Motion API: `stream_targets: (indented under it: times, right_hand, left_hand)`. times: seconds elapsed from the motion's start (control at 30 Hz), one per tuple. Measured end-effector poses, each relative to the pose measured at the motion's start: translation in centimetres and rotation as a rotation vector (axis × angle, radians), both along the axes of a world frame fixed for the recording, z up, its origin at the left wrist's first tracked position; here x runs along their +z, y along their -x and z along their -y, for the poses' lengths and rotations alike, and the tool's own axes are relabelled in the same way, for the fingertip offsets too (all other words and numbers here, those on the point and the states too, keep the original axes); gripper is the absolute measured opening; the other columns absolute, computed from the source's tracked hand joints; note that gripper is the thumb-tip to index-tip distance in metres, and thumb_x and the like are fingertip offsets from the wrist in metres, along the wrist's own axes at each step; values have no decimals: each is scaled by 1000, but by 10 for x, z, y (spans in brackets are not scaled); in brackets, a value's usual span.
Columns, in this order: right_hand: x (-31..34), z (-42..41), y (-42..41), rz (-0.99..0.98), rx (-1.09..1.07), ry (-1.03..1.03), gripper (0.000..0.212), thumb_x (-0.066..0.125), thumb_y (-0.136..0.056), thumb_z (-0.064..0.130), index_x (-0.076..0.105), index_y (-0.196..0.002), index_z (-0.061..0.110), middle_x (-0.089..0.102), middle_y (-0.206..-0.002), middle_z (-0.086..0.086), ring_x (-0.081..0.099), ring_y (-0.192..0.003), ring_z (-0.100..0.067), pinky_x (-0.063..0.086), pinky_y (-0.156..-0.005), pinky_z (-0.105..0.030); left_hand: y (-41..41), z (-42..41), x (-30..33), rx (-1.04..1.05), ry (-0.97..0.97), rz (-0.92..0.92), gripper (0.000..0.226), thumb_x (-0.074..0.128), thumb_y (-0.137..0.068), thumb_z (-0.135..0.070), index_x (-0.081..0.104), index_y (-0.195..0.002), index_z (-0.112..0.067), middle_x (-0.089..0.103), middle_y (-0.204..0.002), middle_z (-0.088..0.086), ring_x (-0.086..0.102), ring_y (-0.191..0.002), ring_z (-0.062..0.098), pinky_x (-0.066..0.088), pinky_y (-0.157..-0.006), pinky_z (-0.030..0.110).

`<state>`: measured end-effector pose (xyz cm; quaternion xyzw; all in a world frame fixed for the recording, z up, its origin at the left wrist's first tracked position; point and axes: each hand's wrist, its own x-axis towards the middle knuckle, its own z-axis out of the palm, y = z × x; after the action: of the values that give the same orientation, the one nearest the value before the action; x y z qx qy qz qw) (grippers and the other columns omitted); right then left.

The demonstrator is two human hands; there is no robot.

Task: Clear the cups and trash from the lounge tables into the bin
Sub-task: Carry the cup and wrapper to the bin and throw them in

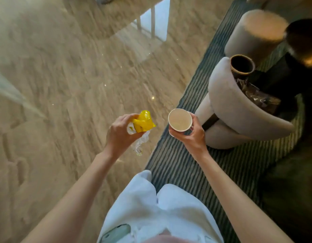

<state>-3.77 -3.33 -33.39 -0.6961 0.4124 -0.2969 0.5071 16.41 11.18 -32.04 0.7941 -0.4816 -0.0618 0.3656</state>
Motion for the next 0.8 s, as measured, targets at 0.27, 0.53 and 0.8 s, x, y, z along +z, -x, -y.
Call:
stream_targets:
  times: [0.27,0.53,0.8]
  right_hand:
    - [-4,168,-85,-7,-178,-31,77,88,-58,45,52,-121,21,60,-116,1,58,-107,-13,52,-92,-38]
    - [-7,372,-161,61,-236,-111,70,87,-64,10,50,-123,12,58,-118,-5,57,-106,-10,47,-75,-7]
    - [-3,559,-214,31,-330,-81,72,89,-63,14,50,-124,13,59,-121,-6,57,-109,-16,47,-85,-14]
  left_hand:
    - [-109,206,0,-169,-8,13,53,67,-65,-50,67,-104,-14,70,-100,4,66,-90,22,50,-77,31]
    - [-195,430,-1,-215,-15,17,54,66,-65,-53,67,-104,-16,70,-100,4,66,-91,21,46,-80,26]
    - [-239,638,11,-346,-8,-2,52,67,-67,-51,65,-107,-18,69,-101,3,64,-93,22,52,-79,37]
